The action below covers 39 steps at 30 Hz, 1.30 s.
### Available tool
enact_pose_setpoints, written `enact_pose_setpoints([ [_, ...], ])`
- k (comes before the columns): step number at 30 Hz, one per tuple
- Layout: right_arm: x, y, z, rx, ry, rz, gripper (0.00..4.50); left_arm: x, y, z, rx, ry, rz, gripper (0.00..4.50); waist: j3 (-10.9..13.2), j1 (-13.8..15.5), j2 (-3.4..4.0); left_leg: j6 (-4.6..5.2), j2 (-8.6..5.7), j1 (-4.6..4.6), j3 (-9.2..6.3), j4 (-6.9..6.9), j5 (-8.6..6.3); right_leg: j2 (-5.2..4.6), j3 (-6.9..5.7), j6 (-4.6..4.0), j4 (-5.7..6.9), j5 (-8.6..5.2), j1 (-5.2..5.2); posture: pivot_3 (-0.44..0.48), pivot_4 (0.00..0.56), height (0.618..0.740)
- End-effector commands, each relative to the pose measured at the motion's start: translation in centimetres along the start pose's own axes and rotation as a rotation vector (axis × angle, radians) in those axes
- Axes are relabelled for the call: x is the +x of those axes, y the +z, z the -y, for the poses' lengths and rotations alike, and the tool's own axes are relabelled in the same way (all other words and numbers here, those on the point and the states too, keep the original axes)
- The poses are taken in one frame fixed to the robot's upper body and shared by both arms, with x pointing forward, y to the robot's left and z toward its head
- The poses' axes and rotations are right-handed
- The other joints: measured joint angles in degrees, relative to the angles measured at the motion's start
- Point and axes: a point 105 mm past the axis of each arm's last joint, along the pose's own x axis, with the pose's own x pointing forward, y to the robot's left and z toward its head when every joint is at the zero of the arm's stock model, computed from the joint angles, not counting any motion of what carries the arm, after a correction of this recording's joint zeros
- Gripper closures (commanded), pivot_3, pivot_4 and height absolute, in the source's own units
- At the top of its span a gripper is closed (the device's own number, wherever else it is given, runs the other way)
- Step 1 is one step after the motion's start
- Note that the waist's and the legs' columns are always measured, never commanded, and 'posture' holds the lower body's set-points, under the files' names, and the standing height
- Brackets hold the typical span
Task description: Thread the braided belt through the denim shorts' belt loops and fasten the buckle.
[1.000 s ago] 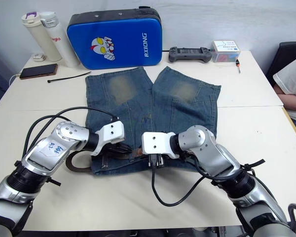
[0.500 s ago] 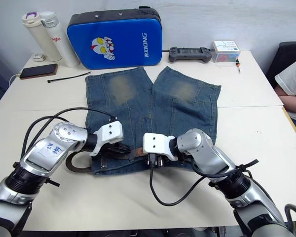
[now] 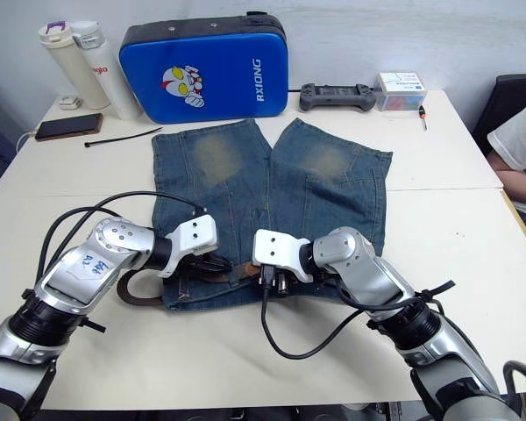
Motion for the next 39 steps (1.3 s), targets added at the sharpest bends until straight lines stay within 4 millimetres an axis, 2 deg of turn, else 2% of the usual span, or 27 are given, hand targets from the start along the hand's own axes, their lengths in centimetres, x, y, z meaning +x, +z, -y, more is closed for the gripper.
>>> enact_pose_setpoints([
  [1,-0.3,-0.3,1.1,-0.09,-0.065,-0.054,2.88,-0.4,0.1,0.0,0.013,0.01,0.013,4.5,0.0,0.01,0.0,0.0,0.0,0.0,0.0,0.0,0.0,0.0,0.0,0.0,0.0,0.0,0.0,0.0,0.15,0.74],
  [7,0.0,-0.1,1.5,-0.271,-0.095,-0.094,2.88,-0.3,-0.4,0.1,0.007,-0.001,0.0,4.5,0.0,-0.03,0.0,-0.01,0.0,0.02,0.01,0.0,0.01,0.0,0.0,0.0,0.01,0.0,0.0,0.0,0.15,0.74],
  [10,0.0,-0.3,1.5,-0.308,-0.111,-0.103,2.88,-0.2,-0.4,0.0,0.007,0.0,-0.002,4.5,0.0,-0.04,0.0,-0.01,0.0,0.03,0.01,0.0,0.01,0.0,0.01,0.0,0.02,0.0,0.0,0.0,0.15,0.74],
  [13,0.0,-0.1,1.2,-0.317,-0.11,-0.091,3.59,-0.2,-0.5,0.0,0.008,-0.001,-0.003,4.5,0.0,-0.01,0.0,-0.02,0.0,0.03,0.01,0.0,0.01,0.0,0.0,0.0,0.03,0.0,0.0,0.0,0.15,0.74],
  [15,0.0,0.0,1.0,-0.319,-0.108,-0.089,4.48,-0.2,-0.5,0.1,0.008,-0.001,-0.003,4.5,-0.01,0.01,-0.01,-0.02,0.0,0.03,0.01,0.0,0.01,0.0,0.01,0.0,0.03,0.0,0.01,0.0,0.15,0.74],
  [26,-1.4,2.3,1.2,-0.399,-0.135,-0.037,4.48,-0.1,-0.6,0.0,0.014,-0.008,-0.007,4.5,-0.01,0.03,-0.01,-0.01,0.0,0.04,0.0,-0.01,0.01,0.0,0.0,0.0,-0.03,0.0,0.03,0.0,0.15,0.74],
  [30,-2.3,3.9,0.4,-0.521,-0.079,-0.005,4.48,0.0,-0.6,-0.2,0.021,-0.009,-0.01,4.5,-0.01,0.03,-0.01,-0.01,0.0,0.04,0.0,-0.01,0.01,0.0,-0.01,0.0,-0.02,0.0,0.02,0.0,0.15,0.74],
  [39,-4.5,5.3,-0.1,-0.756,-0.004,-0.036,4.48,0.3,-0.5,-0.6,0.039,-0.021,-0.014,4.5,-0.01,0.04,-0.01,-0.01,0.0,0.02,0.0,-0.03,0.0,0.0,-0.01,0.0,-0.08,0.0,0.02,0.0,0.15,0.74],
])
